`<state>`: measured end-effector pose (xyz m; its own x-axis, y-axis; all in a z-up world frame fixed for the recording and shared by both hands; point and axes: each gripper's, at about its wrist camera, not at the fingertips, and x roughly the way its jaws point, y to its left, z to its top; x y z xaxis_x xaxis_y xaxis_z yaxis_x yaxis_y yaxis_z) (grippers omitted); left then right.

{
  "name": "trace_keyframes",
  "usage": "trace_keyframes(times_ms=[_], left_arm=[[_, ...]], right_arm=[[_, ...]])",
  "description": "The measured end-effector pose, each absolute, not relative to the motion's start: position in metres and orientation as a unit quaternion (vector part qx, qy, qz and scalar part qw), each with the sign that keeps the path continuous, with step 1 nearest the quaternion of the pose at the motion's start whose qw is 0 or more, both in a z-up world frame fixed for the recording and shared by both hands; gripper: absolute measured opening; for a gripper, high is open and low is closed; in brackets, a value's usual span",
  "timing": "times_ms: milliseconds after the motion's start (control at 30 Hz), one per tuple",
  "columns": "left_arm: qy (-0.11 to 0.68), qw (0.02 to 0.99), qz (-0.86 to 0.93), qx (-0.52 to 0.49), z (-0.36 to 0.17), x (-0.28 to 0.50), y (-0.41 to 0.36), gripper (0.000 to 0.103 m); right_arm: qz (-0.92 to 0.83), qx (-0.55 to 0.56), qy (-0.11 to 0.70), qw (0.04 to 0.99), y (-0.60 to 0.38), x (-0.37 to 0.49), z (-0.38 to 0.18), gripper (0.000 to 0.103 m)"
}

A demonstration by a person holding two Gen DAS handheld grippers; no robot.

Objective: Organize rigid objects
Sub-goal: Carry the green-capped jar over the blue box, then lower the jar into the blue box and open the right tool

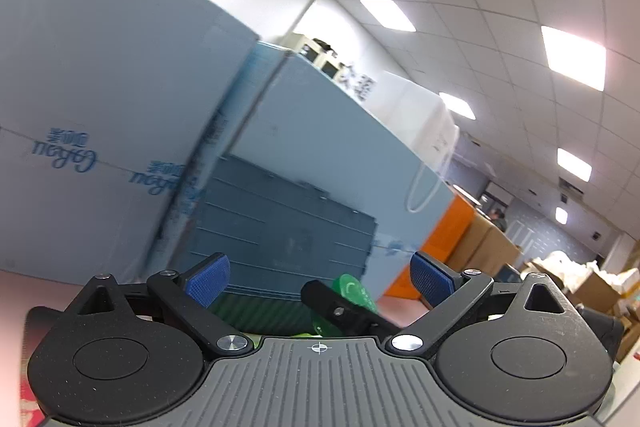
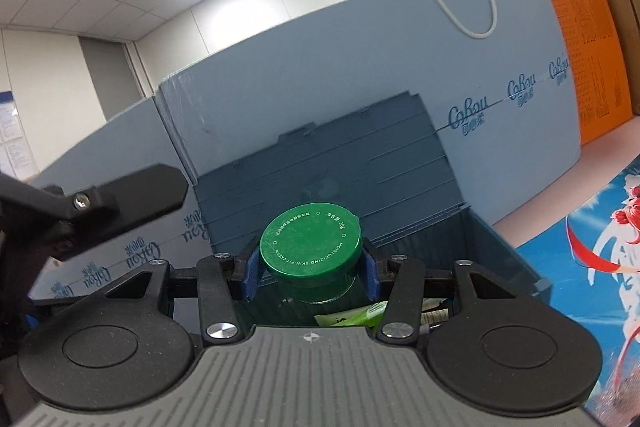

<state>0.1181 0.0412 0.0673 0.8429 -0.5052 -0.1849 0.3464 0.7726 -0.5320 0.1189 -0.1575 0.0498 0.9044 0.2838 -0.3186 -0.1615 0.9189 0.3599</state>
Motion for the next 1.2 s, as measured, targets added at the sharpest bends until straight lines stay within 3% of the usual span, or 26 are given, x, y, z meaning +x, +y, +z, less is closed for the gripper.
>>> trace_keyframes(times_ms=[533, 900, 1033, 1200], left_arm=[[0.183, 0.923, -0.209, -0.268, 0.059, 0.126, 0.054, 0.099], [0.190, 0.921, -0.204, -0.273, 0.054, 0.131, 0.056, 0.099], [0.192, 0.921, -0.204, -0.271, 0.054, 0.132, 0.055, 0.099], [0.195, 0.921, -0.203, -0.268, 0.053, 0.133, 0.053, 0.099]], right_arm=[[0.103, 0.058, 0.267, 0.956, -0.120, 0.154, 0.020, 0.046], [0.094, 0.040, 0.244, 0.964, -0.114, 0.141, 0.016, 0.047], [0.092, 0.037, 0.229, 0.968, -0.114, 0.135, 0.017, 0.059], [0.087, 0.051, 0.218, 0.971, -0.121, 0.130, 0.020, 0.061]])
